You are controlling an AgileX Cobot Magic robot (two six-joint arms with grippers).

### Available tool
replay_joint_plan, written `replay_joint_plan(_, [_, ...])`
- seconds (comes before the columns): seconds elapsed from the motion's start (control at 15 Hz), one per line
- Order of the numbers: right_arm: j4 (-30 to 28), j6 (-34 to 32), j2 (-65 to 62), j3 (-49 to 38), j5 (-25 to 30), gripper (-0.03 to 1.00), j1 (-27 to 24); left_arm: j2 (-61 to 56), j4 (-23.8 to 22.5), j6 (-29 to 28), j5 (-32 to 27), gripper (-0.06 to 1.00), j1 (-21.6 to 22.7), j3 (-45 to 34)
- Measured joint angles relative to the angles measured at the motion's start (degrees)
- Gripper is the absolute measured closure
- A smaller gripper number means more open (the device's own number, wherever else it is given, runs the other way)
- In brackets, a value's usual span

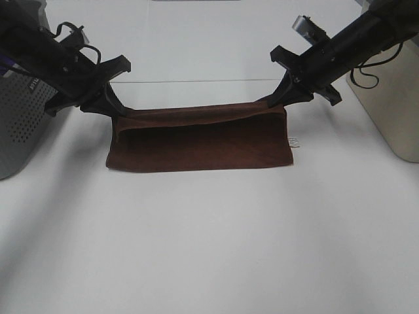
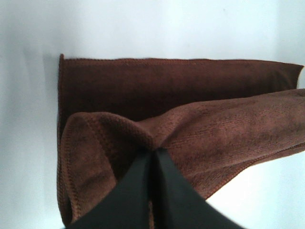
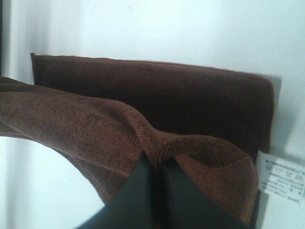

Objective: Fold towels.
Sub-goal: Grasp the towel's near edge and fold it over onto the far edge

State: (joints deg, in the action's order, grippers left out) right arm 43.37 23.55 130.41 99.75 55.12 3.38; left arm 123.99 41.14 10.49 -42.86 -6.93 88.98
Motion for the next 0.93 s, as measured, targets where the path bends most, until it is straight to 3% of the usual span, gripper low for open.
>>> replay_joint_plan(0.27, [-0.34, -0.17, 5.04, 1.09, -0.11, 0.94, 0.0, 5.16, 0.11, -1.38, -0.06, 0.91, 0.0, 2.06])
replay_joint_plan(0.47, [0.92, -0.17, 5.27, 1.26, 0.97, 0.63, -0.06, 5.5, 2.29, -3.61, 0.0, 0.66, 0.0, 2.06])
replay_joint_plan(0.53, [1.43, -0.17, 5.27, 1.26, 2.18, 0.37, -0.06, 5.5, 3.09, -3.67, 0.0, 0.49, 0.0, 2.06])
replay_joint_plan(0.6, [1.78, -0.17, 5.27, 1.26, 3.44, 0.26, -0.06, 5.5, 3.15, -3.67, -0.06, 0.27, 0.0, 2.06])
replay_joint_plan(0.73, [1.72, -0.17, 5.16, 1.26, 4.58, 0.17, -0.06, 5.21, 3.09, -3.67, -0.11, 0.15, 0.0, 2.06])
replay_joint_plan(0.93, [-2.86, -0.63, 2.41, 1.32, 4.76, 0.15, -0.06, 3.04, -2.41, -3.84, -0.52, 0.13, 0.0, 2.06])
